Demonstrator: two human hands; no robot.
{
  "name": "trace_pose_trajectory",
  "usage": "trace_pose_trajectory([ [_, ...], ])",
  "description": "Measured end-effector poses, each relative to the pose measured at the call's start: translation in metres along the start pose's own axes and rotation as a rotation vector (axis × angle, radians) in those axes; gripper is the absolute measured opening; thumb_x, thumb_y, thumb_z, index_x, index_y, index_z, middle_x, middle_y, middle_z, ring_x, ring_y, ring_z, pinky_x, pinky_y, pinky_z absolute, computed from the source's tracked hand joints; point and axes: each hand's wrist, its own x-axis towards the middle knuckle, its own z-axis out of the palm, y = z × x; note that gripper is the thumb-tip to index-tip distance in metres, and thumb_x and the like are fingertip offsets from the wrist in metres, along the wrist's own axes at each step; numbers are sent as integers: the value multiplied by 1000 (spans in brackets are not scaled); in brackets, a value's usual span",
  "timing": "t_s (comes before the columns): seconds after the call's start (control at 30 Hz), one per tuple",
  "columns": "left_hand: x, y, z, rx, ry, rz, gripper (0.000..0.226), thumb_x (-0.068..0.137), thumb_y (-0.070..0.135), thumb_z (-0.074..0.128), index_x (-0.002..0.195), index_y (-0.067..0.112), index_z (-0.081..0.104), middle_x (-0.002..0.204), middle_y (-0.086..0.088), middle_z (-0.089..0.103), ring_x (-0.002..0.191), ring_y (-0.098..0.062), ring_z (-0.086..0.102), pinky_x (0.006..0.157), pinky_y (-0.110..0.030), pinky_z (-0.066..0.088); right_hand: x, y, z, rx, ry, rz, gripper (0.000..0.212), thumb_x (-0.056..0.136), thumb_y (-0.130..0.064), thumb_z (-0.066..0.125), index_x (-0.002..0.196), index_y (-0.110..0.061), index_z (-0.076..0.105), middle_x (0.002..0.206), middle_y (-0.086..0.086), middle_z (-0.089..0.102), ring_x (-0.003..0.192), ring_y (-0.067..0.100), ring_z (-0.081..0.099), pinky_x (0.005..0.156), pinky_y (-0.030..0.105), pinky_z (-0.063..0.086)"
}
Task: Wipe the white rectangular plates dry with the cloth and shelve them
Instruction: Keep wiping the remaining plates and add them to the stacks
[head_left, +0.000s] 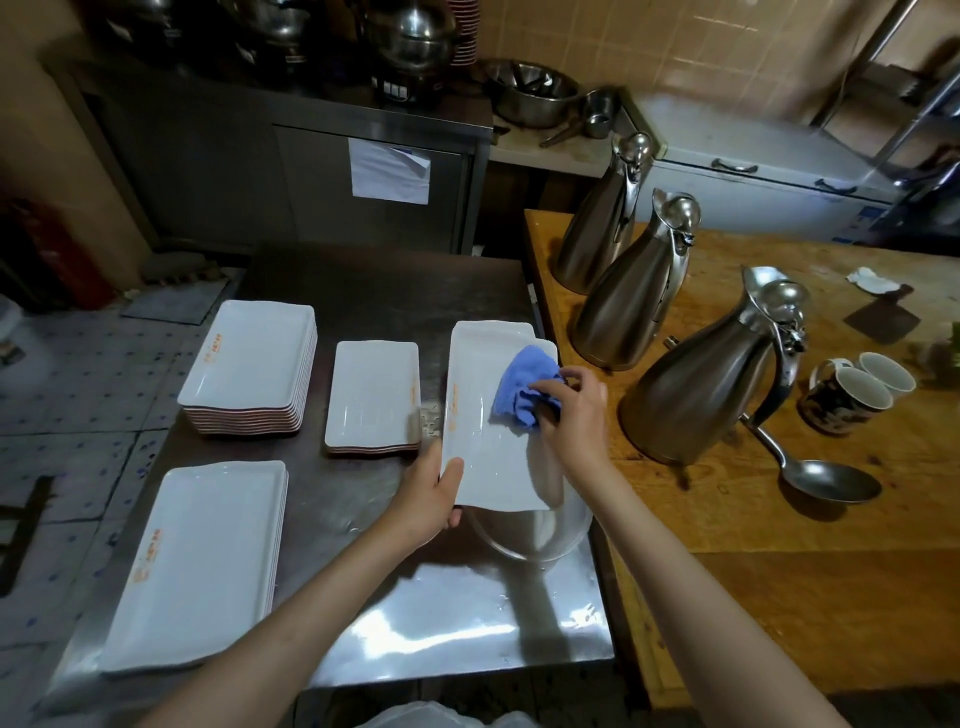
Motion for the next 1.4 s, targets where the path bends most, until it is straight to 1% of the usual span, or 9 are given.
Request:
trace_pose_trajectory([
  [0.17,-3,1,-2,6,-30,15,32,101,17,33,131,17,43,82,-4,61,42,-12,46,43,-25,40,17,-4,-6,45,-12,22,24,88,-9,63,112,-11,66,116,8,53,108,22,48,86,13,34],
  [0.3,-6,3,-4,5,-54,14,33,101,17,33,133,19,41,90,-3,62,41,-9,46,42,-22,40,28,-10,-12,56,56,65,32,86,-10,66,118,-11,62,113,6,62,104,17,55,88,18,37],
  [0.4,-8,6,-7,-1,-68,14,33,102,18,33,134,18,40,85,0,60,41,-9,46,42,-21,40,32,-19,-16,119,107,144,29,86,-9,66,115,-8,64,110,7,65,93,8,54,83,15,39],
  [0.63,-11,11,-14,-19,-82,21,29,102,19,34,130,16,43,81,-1,59,40,-9,46,41,-22,39,34,-33,-17,223,131,238,22,85,-4,65,107,-7,69,106,6,67,86,5,55,69,5,39],
  [0.83,-12,17,-17,-49,-105,25,27,102,20,35,128,15,44,74,0,59,41,-13,48,41,-22,40,32,-48,-12,319,94,251,18,85,-4,66,102,-7,70,102,4,67,87,9,60,73,10,45],
  [0.9,-13,17,-16,-60,-122,18,26,103,20,35,128,18,42,77,-2,61,42,-11,49,42,-22,40,30,-53,-11,331,74,227,18,85,-6,66,102,-8,71,101,2,67,85,7,59,79,15,49],
  [1.07,-11,17,-13,-89,-99,18,18,102,18,36,117,13,46,65,-7,58,39,-14,49,39,-23,39,21,-66,-11,327,-41,148,18,86,-5,64,103,-8,71,102,2,68,83,4,57,78,11,47],
  [1.2,-10,15,-13,-121,-79,14,12,102,16,37,108,10,46,64,-9,58,39,-17,48,41,-25,39,6,-71,-9,346,-172,92,18,88,-2,62,104,-5,70,103,6,67,86,7,56,67,-1,42],
  [1.4,-12,14,-14,-193,-88,2,19,102,18,39,120,13,44,78,-10,61,41,-15,50,43,-26,43,-12,-63,-8,242,-261,-35,19,85,-1,63,102,-6,72,106,10,69,95,12,60,74,1,43],
])
